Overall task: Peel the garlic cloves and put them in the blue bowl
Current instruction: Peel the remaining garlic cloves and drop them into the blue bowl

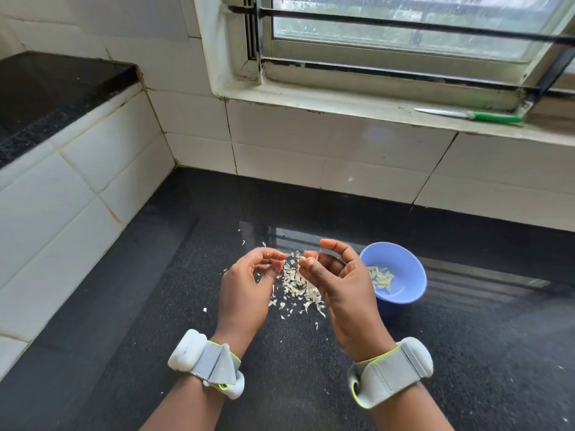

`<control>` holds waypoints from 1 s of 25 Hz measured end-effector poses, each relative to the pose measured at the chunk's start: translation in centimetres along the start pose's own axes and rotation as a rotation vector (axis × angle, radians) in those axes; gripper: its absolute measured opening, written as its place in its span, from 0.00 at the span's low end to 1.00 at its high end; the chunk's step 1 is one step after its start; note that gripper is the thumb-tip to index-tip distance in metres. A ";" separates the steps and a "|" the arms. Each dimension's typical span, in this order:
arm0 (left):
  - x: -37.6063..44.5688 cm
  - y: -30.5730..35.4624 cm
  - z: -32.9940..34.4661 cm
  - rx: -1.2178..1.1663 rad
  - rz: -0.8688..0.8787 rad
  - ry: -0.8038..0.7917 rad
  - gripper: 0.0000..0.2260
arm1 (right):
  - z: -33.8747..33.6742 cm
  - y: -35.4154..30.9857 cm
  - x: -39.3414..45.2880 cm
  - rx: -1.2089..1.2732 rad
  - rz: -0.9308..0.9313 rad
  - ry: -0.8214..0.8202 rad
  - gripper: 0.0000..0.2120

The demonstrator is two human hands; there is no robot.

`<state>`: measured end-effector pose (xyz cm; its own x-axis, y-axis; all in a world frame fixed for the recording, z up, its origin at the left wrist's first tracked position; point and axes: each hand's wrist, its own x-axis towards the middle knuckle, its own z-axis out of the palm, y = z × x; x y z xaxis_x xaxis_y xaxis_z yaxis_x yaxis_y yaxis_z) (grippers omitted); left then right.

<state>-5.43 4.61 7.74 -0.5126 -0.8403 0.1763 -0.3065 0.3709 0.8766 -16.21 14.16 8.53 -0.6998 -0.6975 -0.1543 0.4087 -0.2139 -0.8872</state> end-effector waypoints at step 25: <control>0.0 2.3 0.0 0.164 0.049 -0.021 0.04 | 0.0 0.1 -0.4 -0.451 -0.312 -0.029 0.18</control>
<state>-6.08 5.47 9.76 -0.5465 -0.8117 0.2060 -0.4066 0.4722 0.7821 -15.91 14.46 8.52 -0.7287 -0.6676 0.1526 -0.1122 -0.1034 -0.9883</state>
